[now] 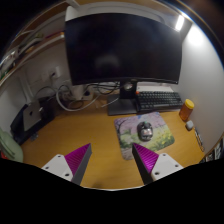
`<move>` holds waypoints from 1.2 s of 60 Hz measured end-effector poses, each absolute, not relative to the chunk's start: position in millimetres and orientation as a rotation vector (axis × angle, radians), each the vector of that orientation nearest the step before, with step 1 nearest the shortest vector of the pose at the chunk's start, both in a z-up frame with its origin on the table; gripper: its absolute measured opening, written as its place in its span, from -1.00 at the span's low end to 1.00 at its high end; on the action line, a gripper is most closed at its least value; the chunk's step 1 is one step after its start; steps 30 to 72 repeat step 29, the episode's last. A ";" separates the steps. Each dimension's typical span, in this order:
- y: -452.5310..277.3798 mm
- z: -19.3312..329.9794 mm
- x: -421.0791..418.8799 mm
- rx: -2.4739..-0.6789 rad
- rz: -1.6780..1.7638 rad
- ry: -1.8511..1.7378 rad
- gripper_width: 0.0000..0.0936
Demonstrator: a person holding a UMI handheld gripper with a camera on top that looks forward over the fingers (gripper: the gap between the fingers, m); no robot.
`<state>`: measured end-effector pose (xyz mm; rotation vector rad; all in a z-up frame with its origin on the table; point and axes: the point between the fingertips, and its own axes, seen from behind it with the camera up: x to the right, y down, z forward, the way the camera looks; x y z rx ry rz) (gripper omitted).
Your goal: Arrange mouse
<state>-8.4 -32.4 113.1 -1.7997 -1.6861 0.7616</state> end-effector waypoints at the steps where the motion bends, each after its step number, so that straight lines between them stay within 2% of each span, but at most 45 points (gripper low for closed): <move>1: -38.3 115.2 -2.3 -1.796 0.763 -1.699 0.81; 20: -104.0 135.0 45.5 -1.741 0.765 -1.773 0.82; 72: -101.9 136.5 52.5 -1.732 0.738 -1.764 0.82</move>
